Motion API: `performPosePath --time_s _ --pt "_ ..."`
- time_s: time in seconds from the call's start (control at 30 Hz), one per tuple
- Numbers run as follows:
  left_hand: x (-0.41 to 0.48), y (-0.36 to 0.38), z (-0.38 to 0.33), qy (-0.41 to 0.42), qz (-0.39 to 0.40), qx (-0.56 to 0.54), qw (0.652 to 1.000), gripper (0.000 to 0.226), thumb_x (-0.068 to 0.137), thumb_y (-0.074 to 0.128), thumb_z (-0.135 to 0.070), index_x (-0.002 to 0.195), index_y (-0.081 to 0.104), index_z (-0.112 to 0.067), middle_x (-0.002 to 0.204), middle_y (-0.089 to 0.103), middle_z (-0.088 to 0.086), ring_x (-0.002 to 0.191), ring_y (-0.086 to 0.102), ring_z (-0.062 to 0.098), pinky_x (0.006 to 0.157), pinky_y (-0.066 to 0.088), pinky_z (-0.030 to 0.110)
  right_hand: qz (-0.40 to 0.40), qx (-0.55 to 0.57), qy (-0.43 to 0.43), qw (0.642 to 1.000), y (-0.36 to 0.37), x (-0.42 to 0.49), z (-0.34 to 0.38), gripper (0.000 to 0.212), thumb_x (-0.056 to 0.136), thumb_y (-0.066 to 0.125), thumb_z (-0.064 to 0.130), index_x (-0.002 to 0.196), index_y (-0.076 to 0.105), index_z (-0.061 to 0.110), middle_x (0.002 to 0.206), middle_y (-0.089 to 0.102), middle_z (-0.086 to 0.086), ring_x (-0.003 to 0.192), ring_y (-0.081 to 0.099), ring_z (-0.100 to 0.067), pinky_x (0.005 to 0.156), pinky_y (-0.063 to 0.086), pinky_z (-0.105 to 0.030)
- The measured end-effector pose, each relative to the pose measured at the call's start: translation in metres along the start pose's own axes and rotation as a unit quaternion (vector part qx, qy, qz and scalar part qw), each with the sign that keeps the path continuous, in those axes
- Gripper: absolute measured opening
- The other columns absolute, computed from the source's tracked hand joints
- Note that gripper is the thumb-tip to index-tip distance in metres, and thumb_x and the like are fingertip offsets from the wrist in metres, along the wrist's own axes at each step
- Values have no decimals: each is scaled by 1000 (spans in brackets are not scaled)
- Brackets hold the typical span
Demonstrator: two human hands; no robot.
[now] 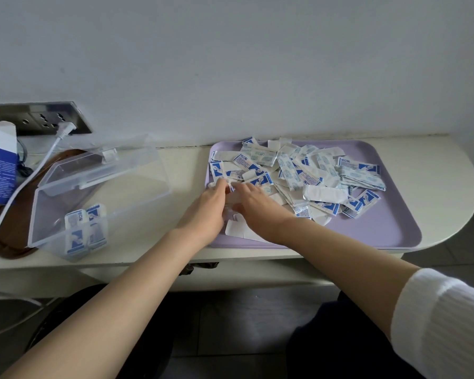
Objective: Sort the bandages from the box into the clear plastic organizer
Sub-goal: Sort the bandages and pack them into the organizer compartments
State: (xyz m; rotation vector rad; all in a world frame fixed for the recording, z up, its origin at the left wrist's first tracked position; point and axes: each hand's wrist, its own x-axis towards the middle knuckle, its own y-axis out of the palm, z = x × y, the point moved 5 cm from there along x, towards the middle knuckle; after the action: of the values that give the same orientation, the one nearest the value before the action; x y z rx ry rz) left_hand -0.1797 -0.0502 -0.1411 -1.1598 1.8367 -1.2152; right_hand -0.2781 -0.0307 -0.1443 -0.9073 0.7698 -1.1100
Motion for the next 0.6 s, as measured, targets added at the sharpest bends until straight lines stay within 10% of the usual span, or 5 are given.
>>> performPosePath --time_s 0.6 --pt "-7 -3 4 -6 -8 -20 1000 32 90 55 -10 122 51 -9 124 52 7 113 49 26 90 43 38 -124 4 13 992 -21 1 -7 23 92 48 2 108 62 11 111 60 -7 98 57 -26 75 47 -35"
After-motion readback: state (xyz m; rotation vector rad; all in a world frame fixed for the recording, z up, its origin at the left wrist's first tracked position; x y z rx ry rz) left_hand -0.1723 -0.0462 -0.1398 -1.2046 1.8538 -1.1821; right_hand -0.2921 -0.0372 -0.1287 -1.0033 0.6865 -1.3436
